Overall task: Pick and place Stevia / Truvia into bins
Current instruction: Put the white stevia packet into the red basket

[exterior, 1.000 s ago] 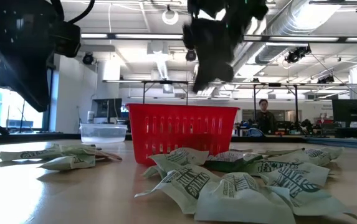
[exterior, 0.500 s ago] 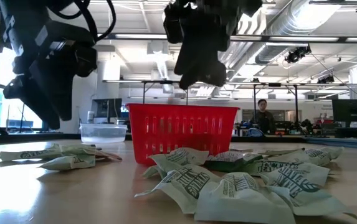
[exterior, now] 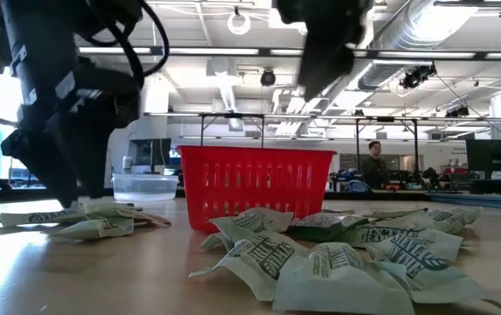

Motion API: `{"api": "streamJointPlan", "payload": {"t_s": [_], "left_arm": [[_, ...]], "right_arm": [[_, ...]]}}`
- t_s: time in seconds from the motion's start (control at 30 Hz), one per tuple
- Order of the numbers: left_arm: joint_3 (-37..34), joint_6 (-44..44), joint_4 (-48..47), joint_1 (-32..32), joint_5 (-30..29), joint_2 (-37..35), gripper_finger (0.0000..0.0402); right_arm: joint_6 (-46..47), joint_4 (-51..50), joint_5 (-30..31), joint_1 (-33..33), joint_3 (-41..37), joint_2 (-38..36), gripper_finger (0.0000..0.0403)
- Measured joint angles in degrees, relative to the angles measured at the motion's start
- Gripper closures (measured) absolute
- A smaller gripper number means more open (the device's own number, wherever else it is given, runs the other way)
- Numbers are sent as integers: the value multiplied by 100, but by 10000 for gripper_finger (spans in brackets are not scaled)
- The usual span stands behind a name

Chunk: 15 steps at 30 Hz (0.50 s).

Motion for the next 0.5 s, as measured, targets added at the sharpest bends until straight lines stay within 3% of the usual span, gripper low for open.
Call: {"api": "streamJointPlan", "payload": {"t_s": [0.27,0.5], "left_arm": [[25,59,28,-4,-273,402,202],[16,263,196,43,-585,435,294]], "right_arm": [[595,-1058,1192,-9,-634,-1114,140],[1917,-1067,1368,-11,-2109,-2463,140]]}}
